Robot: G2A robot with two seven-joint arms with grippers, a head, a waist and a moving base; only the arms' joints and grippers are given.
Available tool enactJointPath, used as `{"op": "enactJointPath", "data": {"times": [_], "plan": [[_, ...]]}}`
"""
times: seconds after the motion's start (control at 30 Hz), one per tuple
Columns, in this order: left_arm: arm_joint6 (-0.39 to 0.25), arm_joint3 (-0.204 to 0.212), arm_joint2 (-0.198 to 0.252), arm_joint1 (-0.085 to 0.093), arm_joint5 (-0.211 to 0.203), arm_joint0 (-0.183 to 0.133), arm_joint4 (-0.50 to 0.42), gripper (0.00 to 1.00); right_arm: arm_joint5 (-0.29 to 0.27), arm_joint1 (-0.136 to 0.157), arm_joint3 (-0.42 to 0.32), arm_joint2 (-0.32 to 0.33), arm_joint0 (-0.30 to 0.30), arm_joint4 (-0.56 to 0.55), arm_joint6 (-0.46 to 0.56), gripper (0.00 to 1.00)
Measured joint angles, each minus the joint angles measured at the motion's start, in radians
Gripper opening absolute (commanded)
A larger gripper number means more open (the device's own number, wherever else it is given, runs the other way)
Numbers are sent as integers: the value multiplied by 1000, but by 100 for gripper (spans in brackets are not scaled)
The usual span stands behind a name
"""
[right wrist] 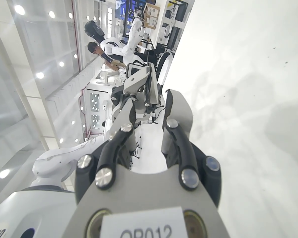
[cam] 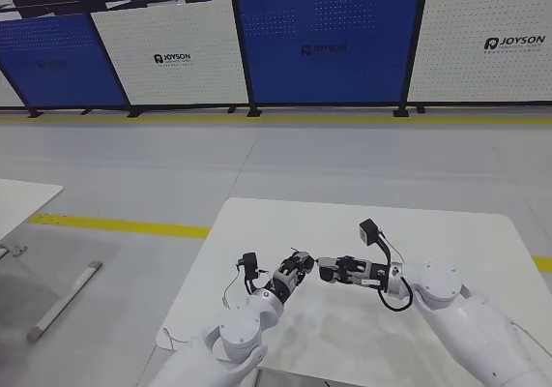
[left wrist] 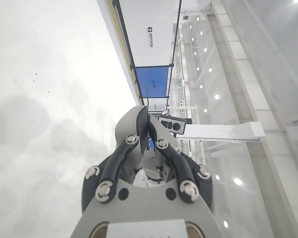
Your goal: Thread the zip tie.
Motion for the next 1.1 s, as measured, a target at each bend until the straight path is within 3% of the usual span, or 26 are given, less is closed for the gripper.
{"op": "enactJointPath", "data": {"times": [0.07,0.3,0.33,0.37,0.87,1.0,1.1], "plan": [[-2,1,-2,-2,1,1,2,0,0,-1,0,5,-2,-3,4,0],[-8,3,-9,-9,5,5,16,0,7,-9,6,19,-4,-12,15,0],[-9,3,-10,-10,5,6,16,46,7,-9,6,21,-5,-13,17,0],[-11,3,-11,-11,5,7,15,100,8,-10,6,22,-4,-16,19,0],[-19,3,-12,-12,5,9,7,100,5,-13,-1,39,-9,-22,15,0],[-107,23,-39,-8,12,5,-14,100,8,-11,-17,44,-21,-17,28,0],[-177,31,-67,1,9,12,28,100,8,-1,-22,68,-31,-12,77,0]]}}
